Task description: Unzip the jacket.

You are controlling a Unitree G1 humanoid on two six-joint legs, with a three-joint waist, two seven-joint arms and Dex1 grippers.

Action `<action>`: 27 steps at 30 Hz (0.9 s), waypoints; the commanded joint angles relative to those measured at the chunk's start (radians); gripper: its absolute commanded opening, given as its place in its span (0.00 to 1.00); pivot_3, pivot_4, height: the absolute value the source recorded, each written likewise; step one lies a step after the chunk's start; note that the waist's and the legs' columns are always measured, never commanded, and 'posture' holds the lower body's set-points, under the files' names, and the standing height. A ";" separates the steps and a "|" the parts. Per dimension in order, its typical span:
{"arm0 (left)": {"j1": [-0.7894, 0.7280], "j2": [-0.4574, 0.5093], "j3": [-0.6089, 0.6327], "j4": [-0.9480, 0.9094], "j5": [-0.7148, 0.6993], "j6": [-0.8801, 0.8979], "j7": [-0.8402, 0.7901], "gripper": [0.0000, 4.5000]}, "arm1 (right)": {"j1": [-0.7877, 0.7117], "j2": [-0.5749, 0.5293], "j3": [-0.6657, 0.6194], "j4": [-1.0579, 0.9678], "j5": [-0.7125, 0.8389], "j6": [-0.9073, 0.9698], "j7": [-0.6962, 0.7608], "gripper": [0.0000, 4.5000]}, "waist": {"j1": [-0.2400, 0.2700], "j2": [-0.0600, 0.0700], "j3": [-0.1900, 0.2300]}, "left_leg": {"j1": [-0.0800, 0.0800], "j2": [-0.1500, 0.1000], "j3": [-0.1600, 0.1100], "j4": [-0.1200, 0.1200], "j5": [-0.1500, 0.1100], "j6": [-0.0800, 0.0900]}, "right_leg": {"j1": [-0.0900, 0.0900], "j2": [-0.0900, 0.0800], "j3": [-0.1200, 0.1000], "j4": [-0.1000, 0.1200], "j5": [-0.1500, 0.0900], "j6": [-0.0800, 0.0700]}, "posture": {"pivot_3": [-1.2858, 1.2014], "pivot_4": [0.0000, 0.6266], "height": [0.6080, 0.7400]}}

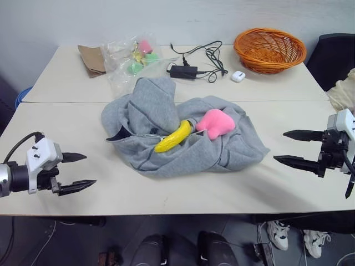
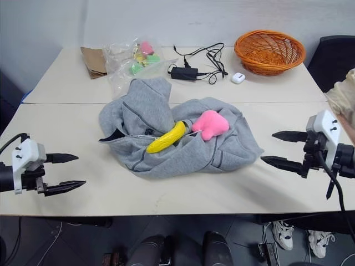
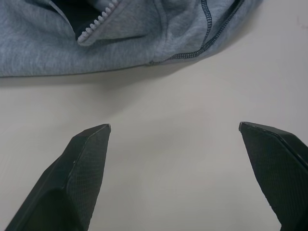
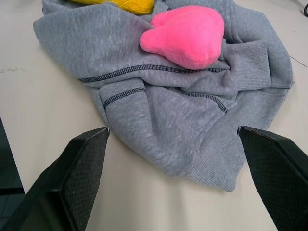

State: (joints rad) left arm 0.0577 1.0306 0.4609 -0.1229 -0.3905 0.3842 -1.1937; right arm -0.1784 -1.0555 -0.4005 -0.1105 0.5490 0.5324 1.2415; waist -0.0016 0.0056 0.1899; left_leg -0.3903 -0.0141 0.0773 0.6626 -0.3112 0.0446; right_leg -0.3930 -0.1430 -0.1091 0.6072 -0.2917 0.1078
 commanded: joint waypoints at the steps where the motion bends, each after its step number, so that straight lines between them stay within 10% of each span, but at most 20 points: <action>1: 0.008 0.022 0.038 -0.028 -0.015 -0.010 -0.009 1.00 | -0.015 -0.023 -0.025 -0.022 0.017 0.007 -0.008 1.00 | 0.000 0.000 0.000 | 0.000 0.000 0.000 0.000 0.000 0.000 | 0.000 0.000 0.000 0.000 0.000 0.000 | 0.52 0.24 1.00; 27: -0.241 -0.066 -0.060 -0.163 -0.266 0.301 0.127 1.00 | 0.010 -0.023 -0.066 -0.134 0.113 0.113 -0.048 1.00 | 0.006 0.000 0.000 | 0.000 0.000 0.000 0.002 0.001 0.002 | 0.001 0.000 0.000 0.003 0.000 0.000 | 0.52 0.24 1.00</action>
State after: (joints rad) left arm -0.1540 0.9728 0.4034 -0.2320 -0.6080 0.6509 -1.1074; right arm -0.1545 -1.0555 -0.4102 -0.2026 0.6295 0.6356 1.2038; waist 0.0047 0.0055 0.1899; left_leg -0.3904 -0.0142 0.0773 0.6645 -0.3099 0.0468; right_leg -0.3919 -0.1425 -0.1092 0.6107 -0.2914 0.1084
